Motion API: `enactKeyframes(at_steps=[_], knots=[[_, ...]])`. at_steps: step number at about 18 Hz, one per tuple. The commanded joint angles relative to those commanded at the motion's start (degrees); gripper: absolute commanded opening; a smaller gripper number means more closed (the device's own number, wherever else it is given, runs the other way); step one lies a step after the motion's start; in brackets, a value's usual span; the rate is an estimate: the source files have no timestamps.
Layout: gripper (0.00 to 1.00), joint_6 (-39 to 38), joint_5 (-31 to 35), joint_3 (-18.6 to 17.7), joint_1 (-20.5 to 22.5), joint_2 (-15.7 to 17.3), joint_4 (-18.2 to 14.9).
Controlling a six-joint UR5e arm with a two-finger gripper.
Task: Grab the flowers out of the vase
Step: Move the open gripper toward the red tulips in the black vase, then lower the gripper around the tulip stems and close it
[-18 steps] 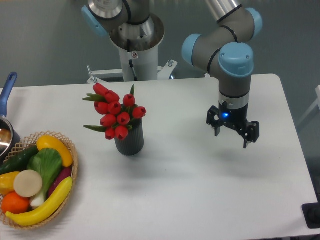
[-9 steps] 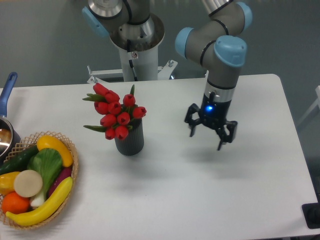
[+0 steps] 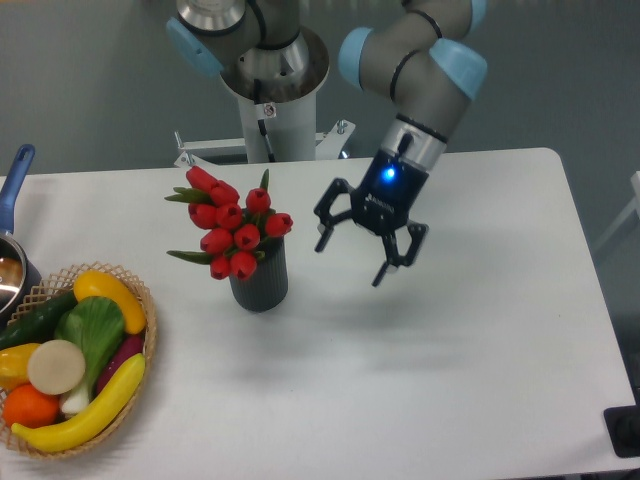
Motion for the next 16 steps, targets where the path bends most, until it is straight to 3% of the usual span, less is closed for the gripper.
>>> enactKeyframes(at_steps=[6, 9, 13, 16], knots=[[1.00, 0.1, -0.2, -6.8, -0.3, 5.3, -0.2], [1.00, 0.1, -0.2, -8.3, -1.1, 5.3, -0.3], [1.00, -0.4, -0.8, -8.1, -5.6, 4.1, -0.3], [1.00, -0.3, -5.6, -7.1, -7.4, 1.3, -0.2]])
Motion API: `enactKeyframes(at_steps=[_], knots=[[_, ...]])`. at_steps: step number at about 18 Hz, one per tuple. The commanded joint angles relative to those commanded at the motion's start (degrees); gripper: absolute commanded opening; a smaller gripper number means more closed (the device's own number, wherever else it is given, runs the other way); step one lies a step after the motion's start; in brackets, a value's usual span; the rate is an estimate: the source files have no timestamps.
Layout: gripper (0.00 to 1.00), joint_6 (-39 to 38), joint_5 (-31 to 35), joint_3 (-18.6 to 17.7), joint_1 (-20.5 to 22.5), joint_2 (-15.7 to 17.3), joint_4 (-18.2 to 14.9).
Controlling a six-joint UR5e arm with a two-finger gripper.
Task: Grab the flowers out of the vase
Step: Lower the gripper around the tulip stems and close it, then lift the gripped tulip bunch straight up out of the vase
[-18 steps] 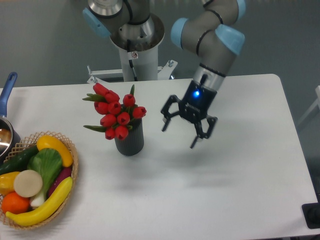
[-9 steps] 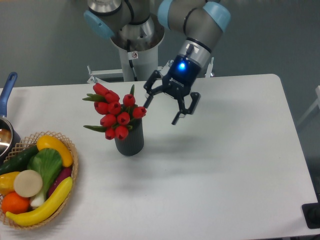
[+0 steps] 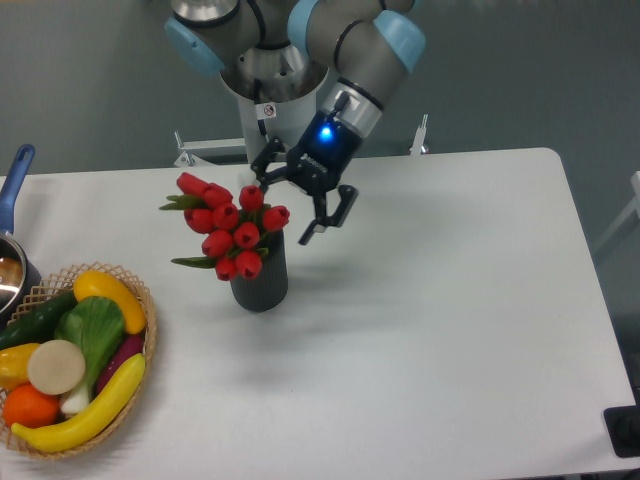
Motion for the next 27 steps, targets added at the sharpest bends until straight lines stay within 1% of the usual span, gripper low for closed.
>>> enactKeyframes(at_steps=[1, 4, 5, 8, 9, 10, 11, 16, 20, 24, 27], knots=[[1.00, 0.0, -0.5, 0.4, -0.2, -0.8, 0.1], [1.00, 0.2, -0.6, 0.6, -1.8, -1.6, 0.2], [0.94, 0.2, -0.5, 0.7, -1.9, -1.4, 0.1], [0.35, -0.1, -0.3, 1.9, -1.8, -1.2, -0.1], [0.17, 0.0, -0.1, 2.2, -1.8, -1.2, 0.0], [0.04, 0.1, 0.0, 2.5, -1.8, -1.1, 0.0], [0.00, 0.1, 0.0, 2.8, -1.8, -1.0, 0.0], [0.00, -1.8, -0.1, 3.5, -1.3, 0.4, -0.1], [0.00, -7.1, -0.8, 4.1, -1.2, 3.9, -0.1], [0.00, -16.3, -3.8, 7.8, -1.3, 7.4, -0.2], [0.00, -22.7, -4.2, 11.5, -1.2, 8.3, -0.3]])
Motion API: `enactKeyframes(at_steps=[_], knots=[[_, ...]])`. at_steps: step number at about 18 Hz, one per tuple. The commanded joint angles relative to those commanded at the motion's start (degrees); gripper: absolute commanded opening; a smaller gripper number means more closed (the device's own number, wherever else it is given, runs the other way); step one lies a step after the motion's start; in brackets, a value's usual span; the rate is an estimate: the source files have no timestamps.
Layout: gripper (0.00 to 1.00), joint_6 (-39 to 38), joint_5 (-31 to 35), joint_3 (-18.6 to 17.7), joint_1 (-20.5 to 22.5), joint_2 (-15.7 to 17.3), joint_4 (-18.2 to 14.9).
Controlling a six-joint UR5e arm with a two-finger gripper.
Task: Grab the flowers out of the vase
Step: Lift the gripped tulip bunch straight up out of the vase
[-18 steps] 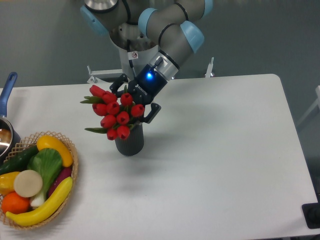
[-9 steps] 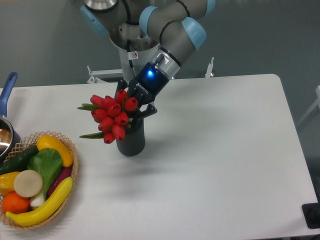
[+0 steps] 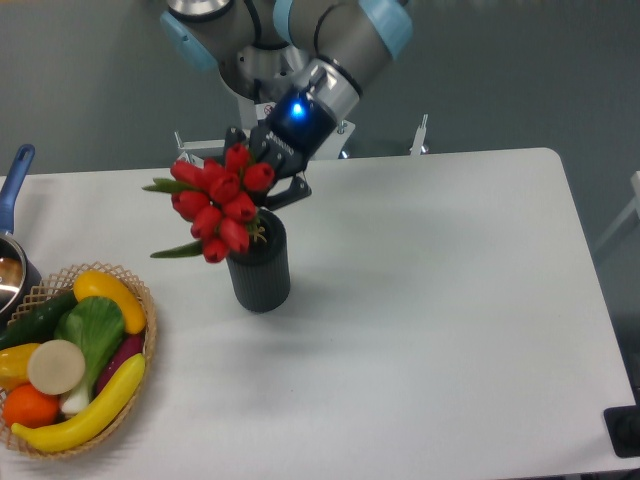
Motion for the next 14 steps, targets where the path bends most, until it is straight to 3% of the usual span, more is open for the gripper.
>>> enactKeyframes(at_steps=[9, 14], knots=[[0.00, -11.7, -0.7, 10.0, 1.0, 0.3, -0.2], [0.00, -10.9, -0.1, 12.9, 8.2, -0.5, -0.2]])
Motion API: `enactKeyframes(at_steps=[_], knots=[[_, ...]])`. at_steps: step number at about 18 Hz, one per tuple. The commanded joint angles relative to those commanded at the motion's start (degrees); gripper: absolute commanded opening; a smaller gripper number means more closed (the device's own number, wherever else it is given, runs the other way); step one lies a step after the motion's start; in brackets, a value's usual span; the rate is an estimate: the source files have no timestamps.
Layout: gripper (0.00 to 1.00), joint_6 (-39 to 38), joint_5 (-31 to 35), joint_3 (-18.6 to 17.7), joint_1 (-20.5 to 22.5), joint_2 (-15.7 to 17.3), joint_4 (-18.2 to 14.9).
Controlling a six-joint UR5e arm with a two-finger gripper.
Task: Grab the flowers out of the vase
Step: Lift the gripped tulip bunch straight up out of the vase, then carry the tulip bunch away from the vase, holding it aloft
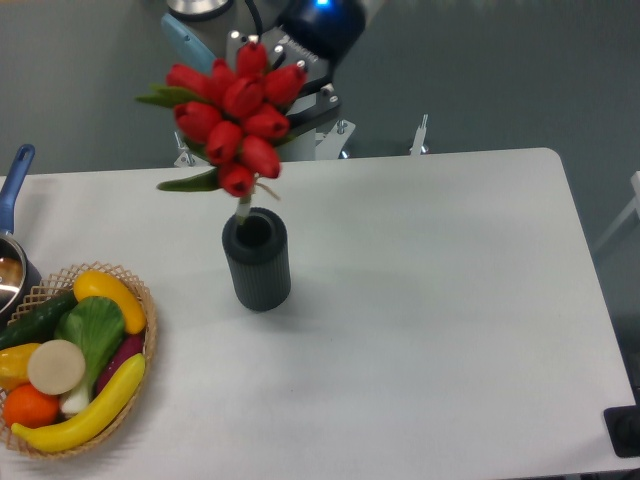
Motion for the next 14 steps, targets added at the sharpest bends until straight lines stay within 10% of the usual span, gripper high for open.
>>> enactKeyframes(at_steps=[14], knots=[[0.00, 8.5, 48.2, 7.0, -5.6, -19.2, -0.3]])
